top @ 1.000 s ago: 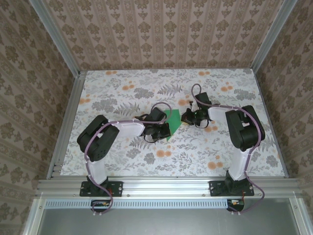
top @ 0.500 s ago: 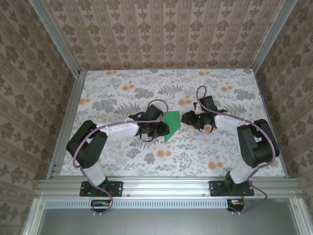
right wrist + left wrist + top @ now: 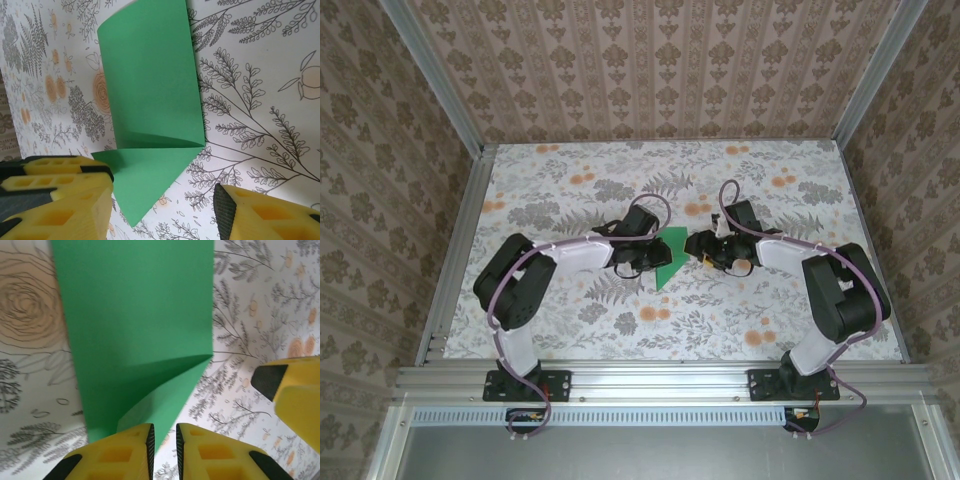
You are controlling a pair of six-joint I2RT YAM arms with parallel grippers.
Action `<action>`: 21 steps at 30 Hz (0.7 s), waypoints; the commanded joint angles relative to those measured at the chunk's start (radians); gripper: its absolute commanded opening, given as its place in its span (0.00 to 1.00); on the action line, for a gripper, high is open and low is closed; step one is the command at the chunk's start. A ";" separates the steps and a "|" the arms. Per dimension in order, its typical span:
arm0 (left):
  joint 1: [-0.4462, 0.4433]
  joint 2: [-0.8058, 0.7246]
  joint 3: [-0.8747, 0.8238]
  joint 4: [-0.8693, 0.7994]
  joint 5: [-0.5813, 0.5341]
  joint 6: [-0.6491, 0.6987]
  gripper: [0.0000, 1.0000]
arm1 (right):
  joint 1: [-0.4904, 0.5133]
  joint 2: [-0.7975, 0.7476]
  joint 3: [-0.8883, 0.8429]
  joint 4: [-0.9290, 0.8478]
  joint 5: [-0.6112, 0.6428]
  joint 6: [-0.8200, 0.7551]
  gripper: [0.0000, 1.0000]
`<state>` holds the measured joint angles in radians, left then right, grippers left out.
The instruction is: Fold a paper plane with a square sheet of paper (pick it up from the middle)
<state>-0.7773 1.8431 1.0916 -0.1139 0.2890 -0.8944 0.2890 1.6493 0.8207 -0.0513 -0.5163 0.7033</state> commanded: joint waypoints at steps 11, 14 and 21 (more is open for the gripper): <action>0.056 0.070 -0.006 0.025 0.015 -0.025 0.18 | 0.025 0.113 0.044 0.033 -0.063 0.045 0.51; 0.065 0.068 -0.014 0.025 0.020 -0.024 0.18 | 0.026 0.134 0.048 0.056 -0.077 0.063 0.47; 0.076 0.065 -0.034 0.034 0.027 -0.026 0.18 | 0.029 0.149 0.060 0.085 -0.076 0.088 0.44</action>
<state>-0.7101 1.9015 1.0760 -0.0845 0.3023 -0.9051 0.3115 1.7805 0.8524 0.0120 -0.5735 0.7673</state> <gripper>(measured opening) 0.178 0.439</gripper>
